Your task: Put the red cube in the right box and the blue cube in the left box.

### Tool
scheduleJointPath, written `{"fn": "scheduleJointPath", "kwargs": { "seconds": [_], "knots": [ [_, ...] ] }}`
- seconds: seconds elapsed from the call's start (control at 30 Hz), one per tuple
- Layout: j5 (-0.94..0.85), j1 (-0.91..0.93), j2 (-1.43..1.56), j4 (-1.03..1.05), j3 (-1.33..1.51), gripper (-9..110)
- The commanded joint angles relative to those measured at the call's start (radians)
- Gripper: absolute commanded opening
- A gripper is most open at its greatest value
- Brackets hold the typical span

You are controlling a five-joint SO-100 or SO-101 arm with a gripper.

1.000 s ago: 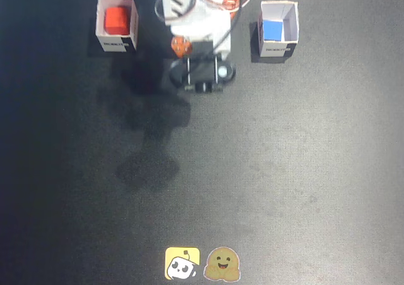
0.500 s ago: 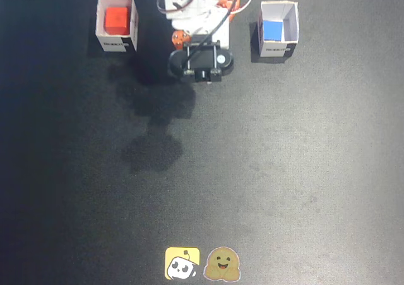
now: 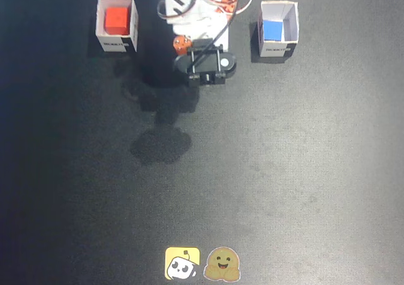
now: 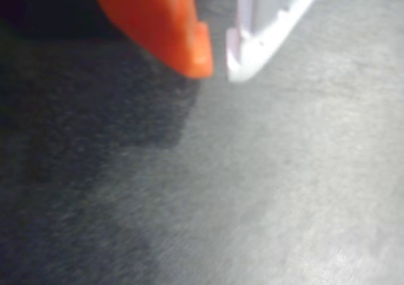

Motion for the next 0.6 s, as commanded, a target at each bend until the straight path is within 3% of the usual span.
{"fn": "scheduleJointPath", "kwargs": {
  "seconds": [0.0, 0.57],
  "knots": [
    [-0.020, 0.006, 0.011, -0.018, -0.005, 0],
    [0.046, 0.000, 0.011, -0.018, -0.003, 0]
  ]
}}
